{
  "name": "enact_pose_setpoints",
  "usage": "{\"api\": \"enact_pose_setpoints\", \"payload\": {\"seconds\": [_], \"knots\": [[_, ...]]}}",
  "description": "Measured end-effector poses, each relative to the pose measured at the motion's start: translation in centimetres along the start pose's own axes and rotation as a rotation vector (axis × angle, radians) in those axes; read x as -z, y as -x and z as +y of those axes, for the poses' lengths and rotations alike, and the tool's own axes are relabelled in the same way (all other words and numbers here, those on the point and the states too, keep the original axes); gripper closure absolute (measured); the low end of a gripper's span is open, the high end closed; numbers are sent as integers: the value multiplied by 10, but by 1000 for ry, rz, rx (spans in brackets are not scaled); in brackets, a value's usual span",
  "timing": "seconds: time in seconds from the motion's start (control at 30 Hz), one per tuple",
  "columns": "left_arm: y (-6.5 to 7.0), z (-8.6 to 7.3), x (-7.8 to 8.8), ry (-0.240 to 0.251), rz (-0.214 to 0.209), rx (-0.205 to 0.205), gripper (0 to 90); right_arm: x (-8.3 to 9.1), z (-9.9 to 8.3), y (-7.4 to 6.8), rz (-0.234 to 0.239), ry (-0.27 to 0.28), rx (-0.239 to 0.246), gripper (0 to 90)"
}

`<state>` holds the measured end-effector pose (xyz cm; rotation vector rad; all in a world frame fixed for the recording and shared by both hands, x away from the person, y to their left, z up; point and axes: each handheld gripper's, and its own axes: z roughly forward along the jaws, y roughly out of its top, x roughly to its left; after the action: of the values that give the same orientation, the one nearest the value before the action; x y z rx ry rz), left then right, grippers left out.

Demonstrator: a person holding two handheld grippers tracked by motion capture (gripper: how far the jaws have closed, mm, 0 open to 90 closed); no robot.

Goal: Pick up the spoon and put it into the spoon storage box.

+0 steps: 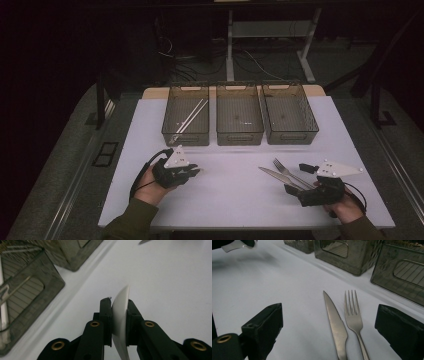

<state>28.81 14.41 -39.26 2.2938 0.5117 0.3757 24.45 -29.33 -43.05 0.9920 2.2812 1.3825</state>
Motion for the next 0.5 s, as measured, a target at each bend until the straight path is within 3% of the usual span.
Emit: {"api": "enact_pose_setpoints", "payload": {"seconds": [0.17, 0.5], "knots": [[-4, 9, 1, 46, 15, 0, 791, 0, 0, 0, -1, -1, -2, 80], [-13, 27, -8, 59, -19, -6, 791, 0, 0, 0, -3, 0, -4, 80]]}}
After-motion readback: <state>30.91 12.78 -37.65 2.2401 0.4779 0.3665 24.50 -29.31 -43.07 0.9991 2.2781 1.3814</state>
